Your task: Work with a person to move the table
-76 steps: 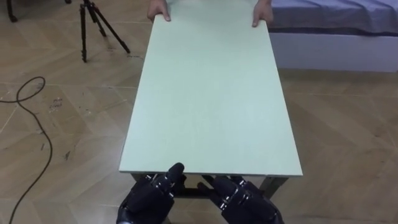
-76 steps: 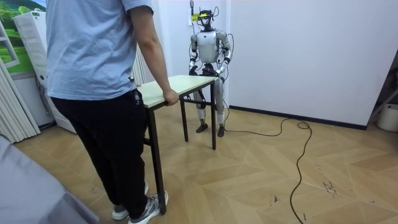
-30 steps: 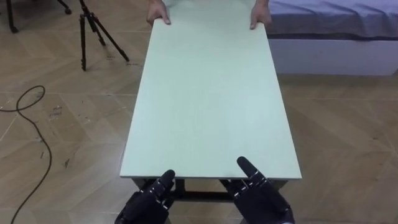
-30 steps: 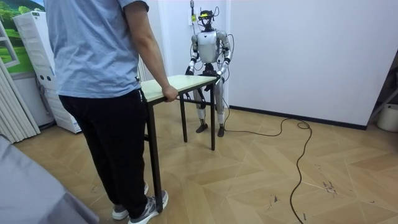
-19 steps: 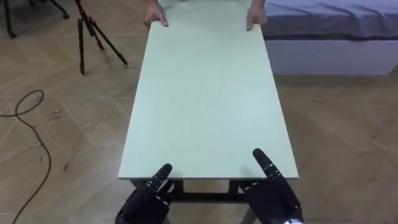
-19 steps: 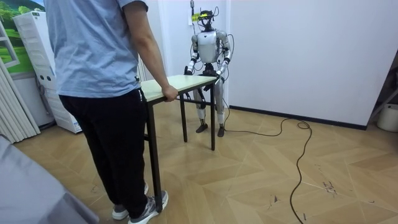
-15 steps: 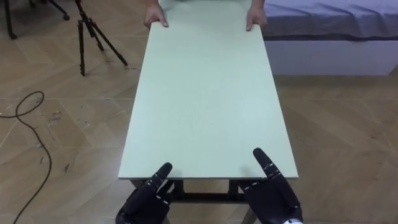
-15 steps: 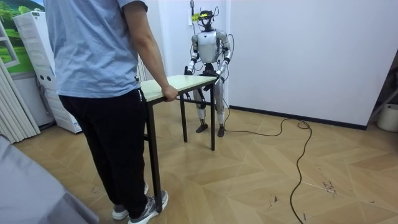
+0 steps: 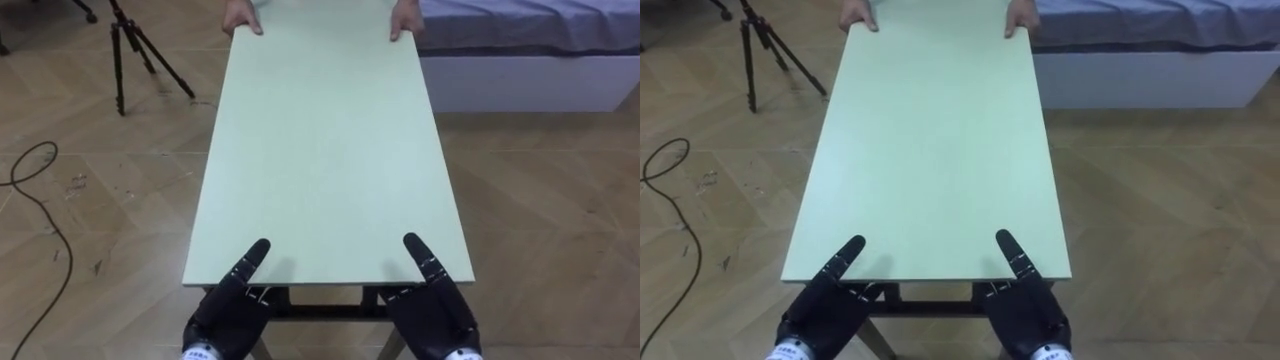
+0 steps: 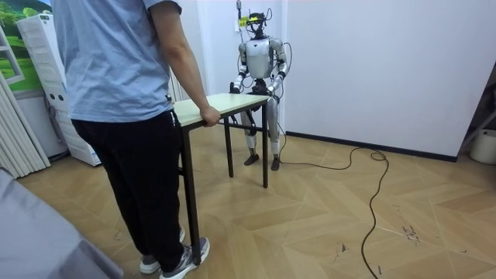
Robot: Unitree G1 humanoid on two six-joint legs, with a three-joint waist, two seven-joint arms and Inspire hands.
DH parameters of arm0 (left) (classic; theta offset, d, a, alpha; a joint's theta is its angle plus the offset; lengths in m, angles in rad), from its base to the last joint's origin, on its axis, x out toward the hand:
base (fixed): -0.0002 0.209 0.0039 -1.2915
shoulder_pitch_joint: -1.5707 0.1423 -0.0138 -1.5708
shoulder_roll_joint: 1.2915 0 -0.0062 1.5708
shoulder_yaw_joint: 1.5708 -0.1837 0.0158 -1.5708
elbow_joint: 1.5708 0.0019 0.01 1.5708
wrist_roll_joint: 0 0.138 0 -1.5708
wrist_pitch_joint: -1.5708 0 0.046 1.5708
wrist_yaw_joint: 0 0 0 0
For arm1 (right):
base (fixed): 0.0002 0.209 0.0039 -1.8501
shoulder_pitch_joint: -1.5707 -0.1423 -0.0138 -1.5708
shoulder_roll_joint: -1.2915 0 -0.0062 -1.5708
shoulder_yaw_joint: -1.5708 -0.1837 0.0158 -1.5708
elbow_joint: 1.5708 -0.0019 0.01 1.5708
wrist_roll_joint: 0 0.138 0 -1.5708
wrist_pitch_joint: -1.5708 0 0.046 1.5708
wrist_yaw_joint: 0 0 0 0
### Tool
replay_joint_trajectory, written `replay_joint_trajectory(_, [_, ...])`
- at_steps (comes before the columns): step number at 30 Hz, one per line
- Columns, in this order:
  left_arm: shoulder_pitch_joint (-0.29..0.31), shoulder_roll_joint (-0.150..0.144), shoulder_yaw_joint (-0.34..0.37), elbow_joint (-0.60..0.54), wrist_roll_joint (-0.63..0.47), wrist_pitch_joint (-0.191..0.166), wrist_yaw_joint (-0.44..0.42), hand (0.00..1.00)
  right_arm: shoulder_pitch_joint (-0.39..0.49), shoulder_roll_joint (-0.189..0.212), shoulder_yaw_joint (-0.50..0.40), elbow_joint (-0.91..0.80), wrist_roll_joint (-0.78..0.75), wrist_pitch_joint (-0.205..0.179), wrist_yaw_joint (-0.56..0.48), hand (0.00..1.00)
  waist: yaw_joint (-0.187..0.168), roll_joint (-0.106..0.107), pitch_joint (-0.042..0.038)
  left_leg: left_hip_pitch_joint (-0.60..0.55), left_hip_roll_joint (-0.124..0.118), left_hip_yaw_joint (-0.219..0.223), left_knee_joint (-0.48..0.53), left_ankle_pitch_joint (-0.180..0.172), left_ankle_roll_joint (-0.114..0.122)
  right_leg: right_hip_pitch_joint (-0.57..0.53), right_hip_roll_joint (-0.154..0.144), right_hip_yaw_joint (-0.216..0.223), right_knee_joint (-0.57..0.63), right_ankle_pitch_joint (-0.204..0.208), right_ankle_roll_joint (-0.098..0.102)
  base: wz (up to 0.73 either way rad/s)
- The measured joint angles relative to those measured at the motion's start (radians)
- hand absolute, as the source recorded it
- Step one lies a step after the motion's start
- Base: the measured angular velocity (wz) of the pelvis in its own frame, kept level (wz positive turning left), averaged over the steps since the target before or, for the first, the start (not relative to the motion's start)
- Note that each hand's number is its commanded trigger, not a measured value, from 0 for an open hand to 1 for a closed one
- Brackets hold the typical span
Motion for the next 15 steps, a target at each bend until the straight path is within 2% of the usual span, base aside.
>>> replay_joint_trajectory(1, [0.0, -0.003, 0.005, 0.0, 0.0, 0.003, 0.0, 1.0, 0.0, 0.0, 0.0, 0.0, -0.002, 0.0, -0.001, 1.0, -0.002, 0.0, 0.0003, 0.001, 0.0, 0.001, 0.0, 0.0, 0.0, 0.0, 0.0, 0.001, 0.0, 0.0, 0.0, 0.0])
replay_joint_trajectory(9, [0.0, -0.006, 0.016, 0.0, 0.001, 0.004, 0.0, 1.0, 0.0, -0.001, 0.001, 0.0, -0.074, 0.001, 0.001, 1.0, -0.004, -0.004, 0.002, -0.004, 0.0, -0.003, 0.0, 0.0, 0.0, 0.001, 0.002, 0.006, 0.0, 0.0, 0.0, -0.01])
replay_joint_trajectory(15, [0.0, -0.017, 0.016, 0.001, 0.003, 0.007, 0.014, 1.0, 0.0, 0.007, 0.005, 0.024, -0.075, 0.005, -0.056, 1.0, 0.011, -0.005, 0.003, -0.003, 0.0, -0.007, 0.001, 0.0, 0.0, -0.001, 0.001, 0.002, -0.001, 0.0, 0.0, 0.02])
